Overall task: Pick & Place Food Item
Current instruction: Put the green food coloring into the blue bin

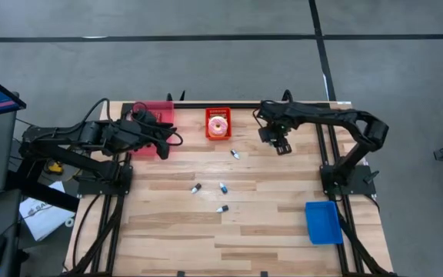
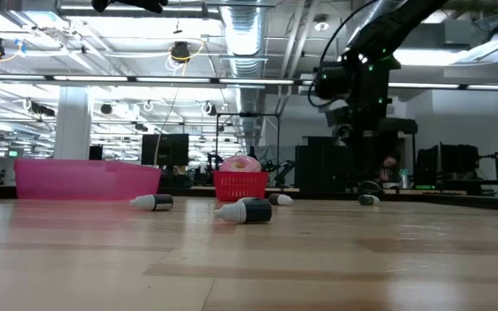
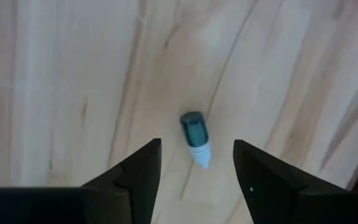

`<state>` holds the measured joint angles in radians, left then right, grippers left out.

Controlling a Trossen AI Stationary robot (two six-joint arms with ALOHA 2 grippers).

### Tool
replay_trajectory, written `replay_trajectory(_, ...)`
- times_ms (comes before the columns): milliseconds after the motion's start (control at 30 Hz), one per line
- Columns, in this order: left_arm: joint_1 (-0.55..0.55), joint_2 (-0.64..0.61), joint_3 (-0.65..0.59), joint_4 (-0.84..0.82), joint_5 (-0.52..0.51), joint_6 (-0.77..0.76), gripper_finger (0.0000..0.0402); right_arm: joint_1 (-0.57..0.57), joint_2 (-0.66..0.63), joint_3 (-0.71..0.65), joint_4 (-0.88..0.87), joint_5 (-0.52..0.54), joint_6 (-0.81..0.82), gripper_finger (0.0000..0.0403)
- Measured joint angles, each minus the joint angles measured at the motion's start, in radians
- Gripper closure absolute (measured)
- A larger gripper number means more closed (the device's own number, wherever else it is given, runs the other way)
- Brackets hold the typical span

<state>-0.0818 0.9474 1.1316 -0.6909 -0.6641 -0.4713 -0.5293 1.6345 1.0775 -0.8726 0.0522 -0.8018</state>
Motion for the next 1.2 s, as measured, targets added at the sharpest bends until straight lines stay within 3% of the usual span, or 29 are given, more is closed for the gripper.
replay_trajectory(433,-0.003,0.0,0.0,-0.011,0.001,0.019,0.0309,-0.039,0.174,-0.002,0.023,0.009,-0.021,0.0225)
replay_trajectory(667,-0.004,0.0,0.0,-0.01,0.015,0.019,0.0309,-0.056,0.201,0.0,0.029,-0.004,0.007,0.0244)
replay_trajectory(1133,-0.004,0.0,0.0,-0.002,0.015,0.019,0.0309,-0.055,0.194,-0.001,0.038,-0.082,0.182,0.0341)
replay_trajectory(1200,-0.004,0.0,0.0,-0.002,0.015,0.019,0.0309,-0.054,0.184,-0.002,0.005,-0.141,0.214,0.0349)
